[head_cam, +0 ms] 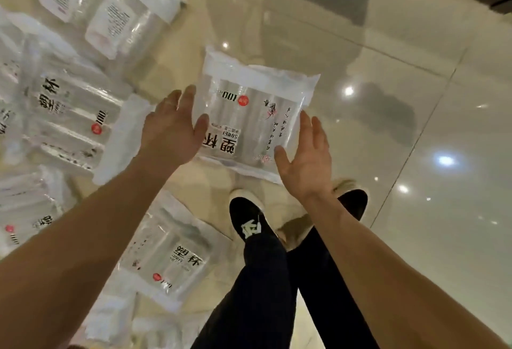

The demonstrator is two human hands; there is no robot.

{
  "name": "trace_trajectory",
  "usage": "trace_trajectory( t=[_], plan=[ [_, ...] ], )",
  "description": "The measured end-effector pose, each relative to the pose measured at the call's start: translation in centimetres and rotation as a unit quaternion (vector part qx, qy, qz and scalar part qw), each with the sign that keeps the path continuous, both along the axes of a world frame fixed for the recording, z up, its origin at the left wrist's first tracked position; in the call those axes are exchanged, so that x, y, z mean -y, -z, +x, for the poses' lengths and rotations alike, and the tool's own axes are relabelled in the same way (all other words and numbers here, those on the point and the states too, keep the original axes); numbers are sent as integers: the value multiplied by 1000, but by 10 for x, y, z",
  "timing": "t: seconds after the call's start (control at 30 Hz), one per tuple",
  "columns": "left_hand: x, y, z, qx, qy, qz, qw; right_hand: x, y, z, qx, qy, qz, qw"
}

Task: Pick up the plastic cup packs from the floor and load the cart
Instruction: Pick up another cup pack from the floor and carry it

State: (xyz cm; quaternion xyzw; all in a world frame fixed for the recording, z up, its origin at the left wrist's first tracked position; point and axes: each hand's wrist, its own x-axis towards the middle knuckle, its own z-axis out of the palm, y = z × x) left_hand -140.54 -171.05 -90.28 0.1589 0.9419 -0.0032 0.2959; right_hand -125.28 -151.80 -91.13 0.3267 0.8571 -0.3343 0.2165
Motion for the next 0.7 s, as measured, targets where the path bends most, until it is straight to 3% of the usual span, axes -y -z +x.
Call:
trace_trajectory(
  t=[0.2, 0.3, 0.37, 0.53, 0.7],
  plan=[
    [15, 102, -14, 19, -46, 4, 999, 6, 111, -5, 49, 62, -21, 997],
    [10, 121, -8, 43, -82, 0, 996, 5, 124, -11, 12, 83, -71, 994],
    [2, 117, 0, 63, -141, 44, 987, 3, 116, -13, -12, 97, -93, 991],
    [-6, 42, 8, 57, -173, 101, 978, -21, 35, -28, -65, 109, -93, 988],
    [-28, -127, -8, 5, -238, 190, 952, -50, -131, -66, -139, 70, -49, 987]
  ],
)
